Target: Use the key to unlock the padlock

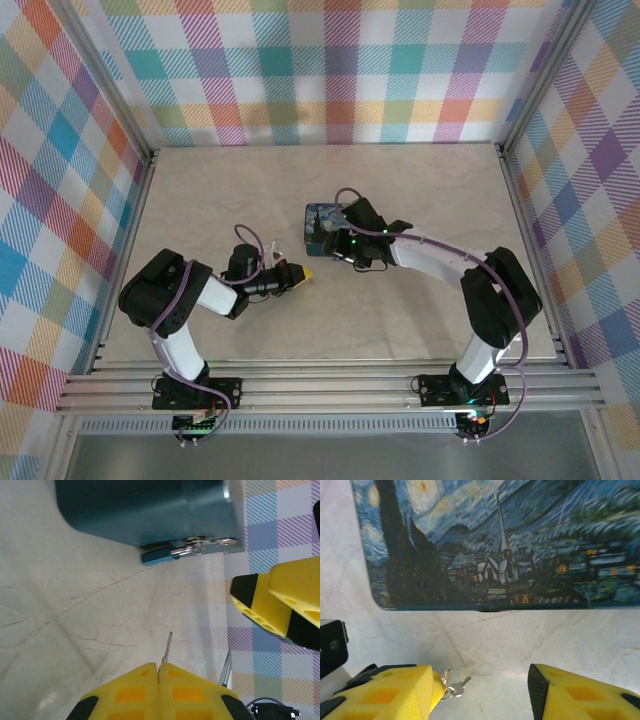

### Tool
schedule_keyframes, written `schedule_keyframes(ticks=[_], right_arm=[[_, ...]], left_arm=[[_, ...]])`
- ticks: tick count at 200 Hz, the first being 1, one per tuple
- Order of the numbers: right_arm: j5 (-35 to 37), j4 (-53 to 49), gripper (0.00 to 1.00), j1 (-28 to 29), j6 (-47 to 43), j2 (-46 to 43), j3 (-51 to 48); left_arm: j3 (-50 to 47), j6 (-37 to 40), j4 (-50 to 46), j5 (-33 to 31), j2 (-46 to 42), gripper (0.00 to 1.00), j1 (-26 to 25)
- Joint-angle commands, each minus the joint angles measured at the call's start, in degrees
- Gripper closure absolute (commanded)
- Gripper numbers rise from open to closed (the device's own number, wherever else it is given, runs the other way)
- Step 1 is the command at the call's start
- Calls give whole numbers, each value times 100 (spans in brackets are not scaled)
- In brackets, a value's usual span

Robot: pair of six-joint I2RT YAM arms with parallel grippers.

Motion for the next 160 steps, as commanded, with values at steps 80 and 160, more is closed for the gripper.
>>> schedule_keyframes(ticks=[80,160], right_arm=[[1095,-154,47,265,-101,910,727],[1742,558,50,362,-424,1315,612]], left_arm=[[337,68,380,-68,520,100,-34],[399,361,-67,-20,427,100,37]])
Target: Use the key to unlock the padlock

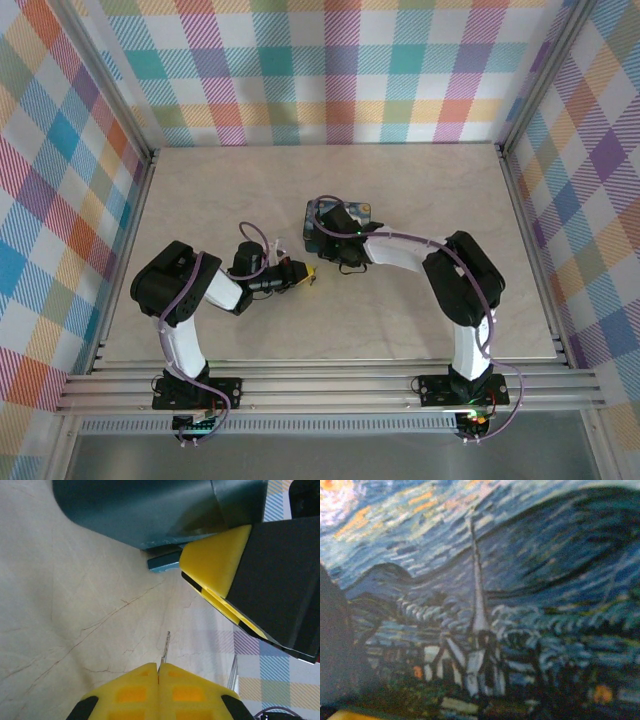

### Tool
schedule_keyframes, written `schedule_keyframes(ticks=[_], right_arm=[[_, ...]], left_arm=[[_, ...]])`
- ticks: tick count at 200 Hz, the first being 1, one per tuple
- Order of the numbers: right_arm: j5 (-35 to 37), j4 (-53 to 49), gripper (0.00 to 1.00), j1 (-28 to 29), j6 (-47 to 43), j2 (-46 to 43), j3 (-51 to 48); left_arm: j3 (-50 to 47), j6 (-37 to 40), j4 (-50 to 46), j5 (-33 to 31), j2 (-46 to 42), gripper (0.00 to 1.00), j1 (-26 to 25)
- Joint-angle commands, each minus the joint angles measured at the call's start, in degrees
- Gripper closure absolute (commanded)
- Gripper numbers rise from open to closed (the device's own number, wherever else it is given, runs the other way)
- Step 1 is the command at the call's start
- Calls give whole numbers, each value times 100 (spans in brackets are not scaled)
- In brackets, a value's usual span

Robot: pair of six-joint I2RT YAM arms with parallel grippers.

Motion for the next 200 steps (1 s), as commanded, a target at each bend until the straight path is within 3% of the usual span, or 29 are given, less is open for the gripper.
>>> schedule_keyframes(ticks=[1,64,116,147,200], right_arm=[[377,416,50,45,-193,118,-27],[1137,912,54,181,-429,312,-108],[1175,1156,60,190,-656,664,41],[1032,1124,73,198,-740,673,115],[1233,-285,96,225,-306,315,622]], left_arm=[[85,249,-191,13,-52,100,40],[187,539,-745,128,-193,100,101],[174,698,-1021,195,-224,100,118],[174,819,-1118,241,-250,100,120],[261,951,-1315,379,-267,100,146]])
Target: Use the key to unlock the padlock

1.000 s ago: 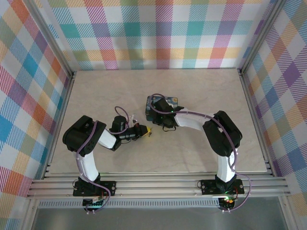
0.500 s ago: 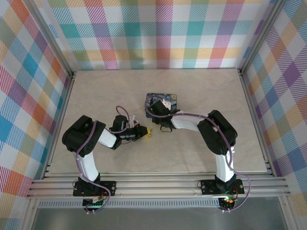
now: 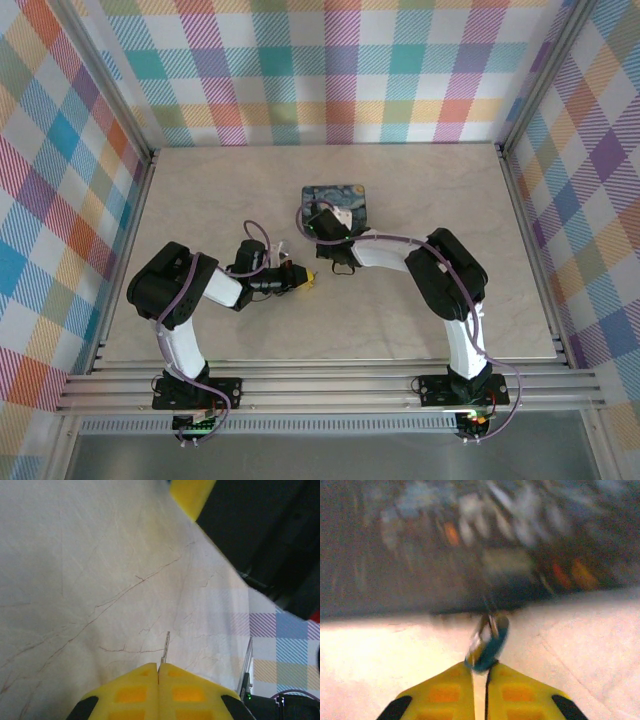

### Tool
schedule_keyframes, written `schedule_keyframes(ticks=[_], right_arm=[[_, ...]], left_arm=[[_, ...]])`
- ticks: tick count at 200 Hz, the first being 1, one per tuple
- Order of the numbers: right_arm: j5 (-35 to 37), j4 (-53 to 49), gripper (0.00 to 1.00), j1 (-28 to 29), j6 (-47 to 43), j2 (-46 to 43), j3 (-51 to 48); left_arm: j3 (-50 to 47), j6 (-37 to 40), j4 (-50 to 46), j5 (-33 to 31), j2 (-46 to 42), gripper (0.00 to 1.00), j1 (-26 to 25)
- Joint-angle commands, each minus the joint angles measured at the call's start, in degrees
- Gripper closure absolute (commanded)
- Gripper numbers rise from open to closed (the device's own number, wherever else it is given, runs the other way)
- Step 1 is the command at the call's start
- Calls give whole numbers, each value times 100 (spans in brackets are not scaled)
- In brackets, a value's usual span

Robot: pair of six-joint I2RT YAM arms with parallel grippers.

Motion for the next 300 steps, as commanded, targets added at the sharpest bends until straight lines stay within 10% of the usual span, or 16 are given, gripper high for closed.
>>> schedule_keyframes(ticks=[1,84,121,180,300], right_arm=[[110,-811,96,42,291,-232,294],[-504,-564,100,121,133,-871,-101],[-1180,-105,60,-13,-1091,-796,-67],[-1755,-734,50,-808,-1691,-998,578],[-3769,-1840,41,-2199,-1927,1353,3442]], left_arm=[[78,252,-276,165,-110,100,72],[323,793,-1443,10,-738,100,134],[507,734,-1507,1,-778,100,134],[1081,906,-2465,-280,-1132,100,201],[3387,1063,-4769,-1572,-132,100,942]])
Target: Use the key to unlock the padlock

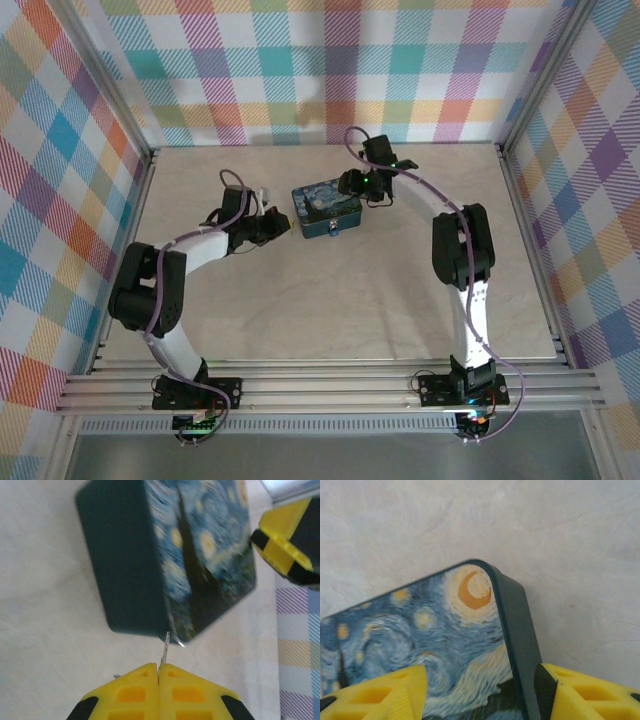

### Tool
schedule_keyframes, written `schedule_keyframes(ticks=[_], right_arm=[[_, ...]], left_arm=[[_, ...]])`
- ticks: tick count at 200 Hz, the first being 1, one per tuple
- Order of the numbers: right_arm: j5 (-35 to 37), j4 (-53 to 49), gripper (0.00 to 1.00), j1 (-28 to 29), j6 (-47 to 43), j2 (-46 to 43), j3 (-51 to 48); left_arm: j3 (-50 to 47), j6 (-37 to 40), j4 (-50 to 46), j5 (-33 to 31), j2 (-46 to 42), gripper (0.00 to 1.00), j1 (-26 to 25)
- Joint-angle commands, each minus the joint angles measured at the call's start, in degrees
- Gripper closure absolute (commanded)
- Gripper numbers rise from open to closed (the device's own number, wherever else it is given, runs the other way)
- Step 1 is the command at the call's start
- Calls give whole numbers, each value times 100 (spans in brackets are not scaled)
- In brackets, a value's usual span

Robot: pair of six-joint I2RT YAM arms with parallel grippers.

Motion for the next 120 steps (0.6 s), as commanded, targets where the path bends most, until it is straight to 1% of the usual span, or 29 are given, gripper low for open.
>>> schedule_keyframes(ticks=[1,17,33,53,74,90,120], right_arm=[[-734,-253,41,33,-204,245,370],[-988,-296,42,34,-205,394,457],[-1112,-221,45,37,-114,373,310],[-1176,-68,48,42,101,161,-138],[-1142,84,49,67,424,-217,-769],[-844,43,49,161,652,-572,-1199],[319,-421,49,559,1018,-1324,-1852]], left_arm=[[552,180,-652,-389,351,100,40],[869,217,-754,-516,632,100,31],[1108,204,-750,-568,877,100,7],[1237,211,-697,-633,1003,100,-108],[1128,169,-536,-619,991,100,-234],[903,108,-376,-579,907,100,-315],[525,115,-297,-533,632,100,-533]])
